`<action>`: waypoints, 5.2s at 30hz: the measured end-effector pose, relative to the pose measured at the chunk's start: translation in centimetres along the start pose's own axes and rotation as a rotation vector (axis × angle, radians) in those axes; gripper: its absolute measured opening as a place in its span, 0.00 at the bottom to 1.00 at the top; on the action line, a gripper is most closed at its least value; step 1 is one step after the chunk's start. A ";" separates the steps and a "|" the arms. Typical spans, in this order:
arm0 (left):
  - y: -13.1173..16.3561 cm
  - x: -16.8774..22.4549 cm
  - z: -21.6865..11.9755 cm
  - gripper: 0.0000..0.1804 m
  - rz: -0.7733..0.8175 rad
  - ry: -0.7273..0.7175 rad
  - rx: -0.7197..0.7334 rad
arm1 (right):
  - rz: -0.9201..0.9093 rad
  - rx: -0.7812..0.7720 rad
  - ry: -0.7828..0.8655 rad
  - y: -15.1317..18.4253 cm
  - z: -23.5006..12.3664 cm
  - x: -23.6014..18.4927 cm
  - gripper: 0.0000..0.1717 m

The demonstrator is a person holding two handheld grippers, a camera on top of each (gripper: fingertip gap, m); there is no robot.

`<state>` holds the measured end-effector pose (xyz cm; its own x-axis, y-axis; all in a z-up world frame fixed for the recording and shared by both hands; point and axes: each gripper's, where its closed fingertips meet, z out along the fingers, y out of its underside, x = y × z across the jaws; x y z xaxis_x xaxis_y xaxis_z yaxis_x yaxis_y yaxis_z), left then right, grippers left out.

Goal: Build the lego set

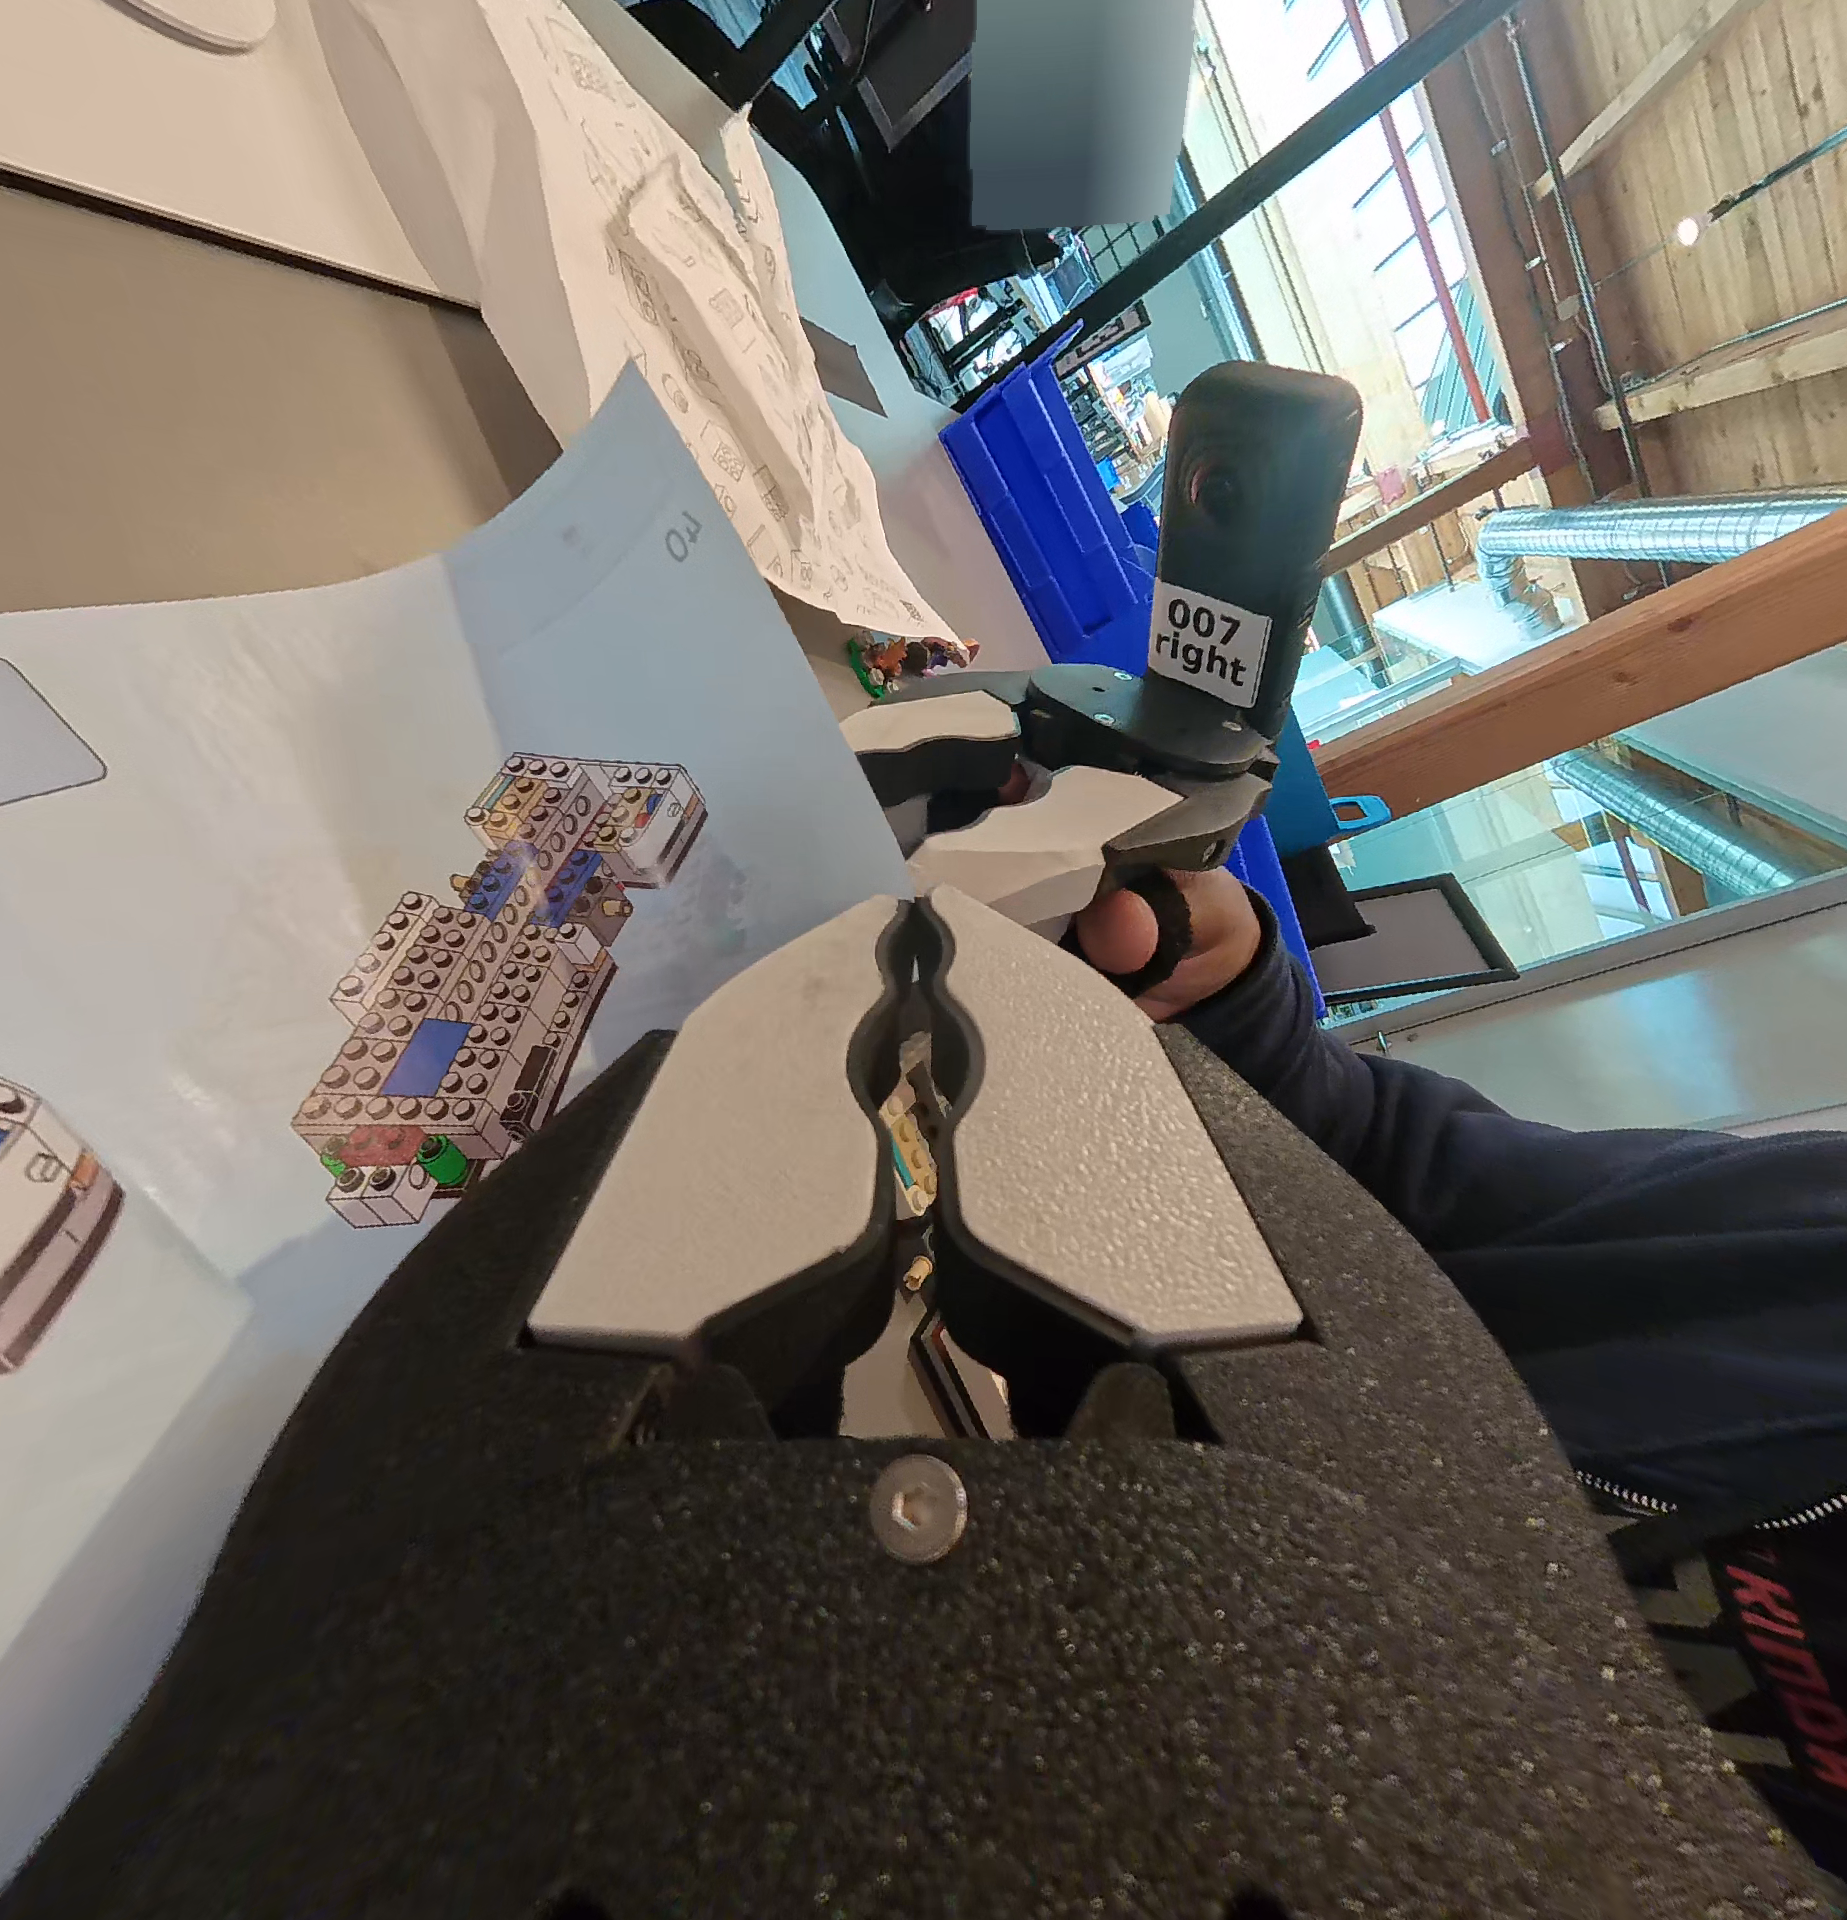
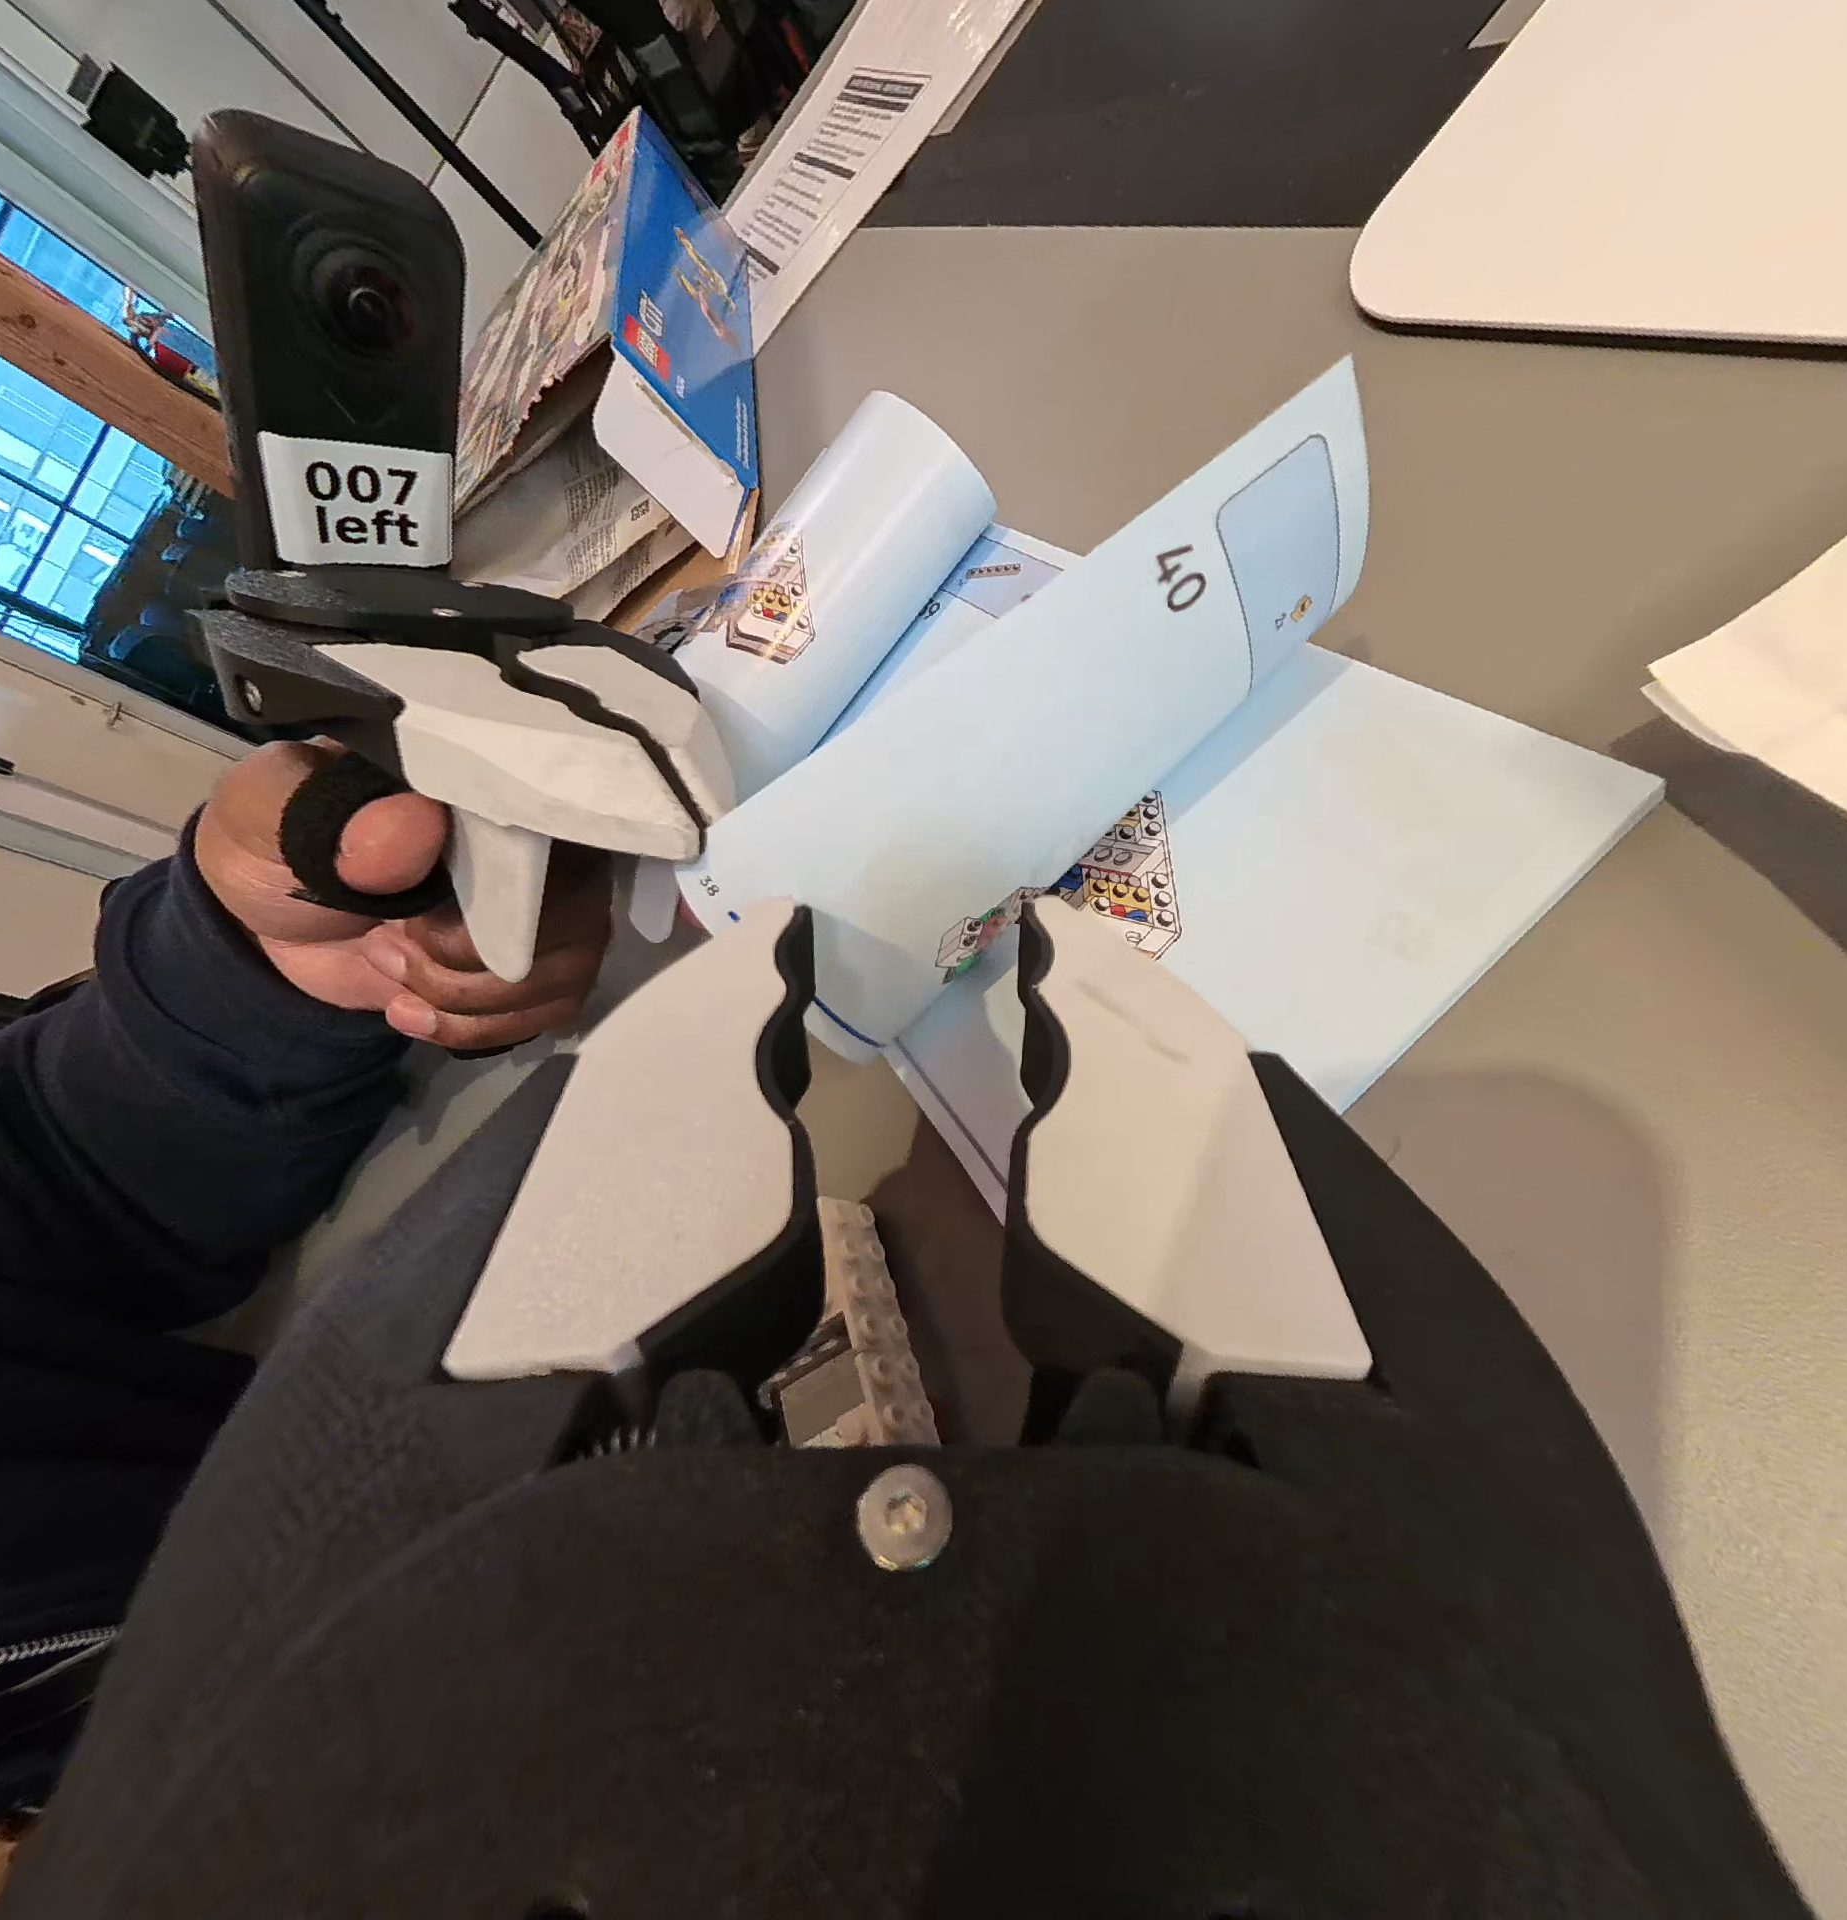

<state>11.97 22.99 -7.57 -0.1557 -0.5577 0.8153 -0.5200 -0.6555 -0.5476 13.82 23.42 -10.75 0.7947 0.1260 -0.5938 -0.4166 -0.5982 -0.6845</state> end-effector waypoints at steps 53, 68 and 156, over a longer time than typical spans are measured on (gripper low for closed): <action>-0.3 -2.2 -4.8 0.00 0.228 -0.389 0.231 | -0.360 -0.066 0.208 -0.4 1.7 -0.7 0.17; 1.7 -4.1 -17.3 0.13 0.260 -0.673 0.284 | -0.595 -0.269 0.370 -1.3 8.9 -0.5 0.17; 2.8 2.9 -3.3 0.18 0.769 -0.245 0.176 | -0.548 -0.130 0.436 7.2 -8.2 2.3 0.20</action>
<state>7.35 21.24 -6.11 -0.2160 -0.9651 0.1477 -0.2009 -0.1041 -0.9741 16.28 12.94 -13.62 0.9903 0.1238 0.0628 0.1275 -0.6321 -0.7643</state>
